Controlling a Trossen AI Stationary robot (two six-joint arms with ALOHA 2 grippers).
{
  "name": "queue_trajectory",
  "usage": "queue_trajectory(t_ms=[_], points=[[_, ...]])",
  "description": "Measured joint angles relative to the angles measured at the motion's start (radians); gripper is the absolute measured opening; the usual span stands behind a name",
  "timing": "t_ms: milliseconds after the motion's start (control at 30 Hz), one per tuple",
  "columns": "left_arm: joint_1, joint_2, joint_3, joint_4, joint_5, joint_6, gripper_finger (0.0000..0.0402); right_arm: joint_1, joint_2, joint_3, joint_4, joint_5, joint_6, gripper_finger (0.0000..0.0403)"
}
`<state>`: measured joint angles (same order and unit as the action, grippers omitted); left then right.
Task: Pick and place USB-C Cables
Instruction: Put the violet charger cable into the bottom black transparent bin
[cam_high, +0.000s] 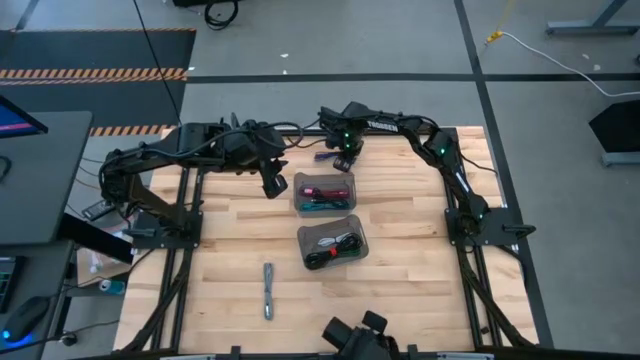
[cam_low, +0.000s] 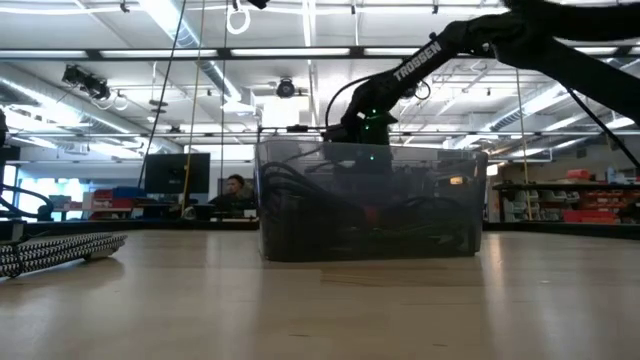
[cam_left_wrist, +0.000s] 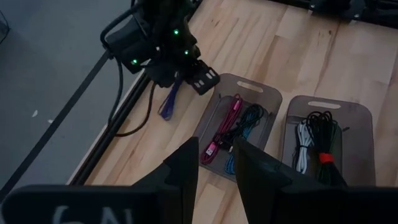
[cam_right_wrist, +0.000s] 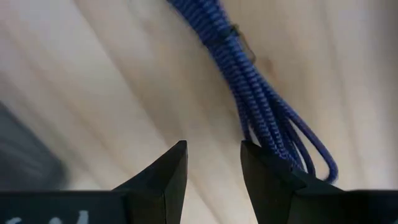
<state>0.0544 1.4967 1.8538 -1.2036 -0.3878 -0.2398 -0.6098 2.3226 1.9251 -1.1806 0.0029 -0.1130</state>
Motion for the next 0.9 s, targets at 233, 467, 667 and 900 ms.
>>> queue_trajectory(t_ms=[233,467,667,900], points=[[0.000,0.000,0.000,0.005,0.000,0.020,0.0107,0.003,0.000,0.066,-0.061,0.137,-0.072,0.0156],[0.000,0.000,0.000,0.011,0.000,0.020,0.0107,0.015,0.000,0.104,-0.008,0.135,-0.139,0.0156],[0.000,0.000,0.000,0.011,0.000,0.020,0.0107,0.007,0.000,0.104,0.032,0.133,-0.160,0.0156],[0.000,0.000,0.000,0.011,0.000,0.011,0.0107,-0.028,0.000,0.085,0.033,0.042,-0.153,0.0156]])
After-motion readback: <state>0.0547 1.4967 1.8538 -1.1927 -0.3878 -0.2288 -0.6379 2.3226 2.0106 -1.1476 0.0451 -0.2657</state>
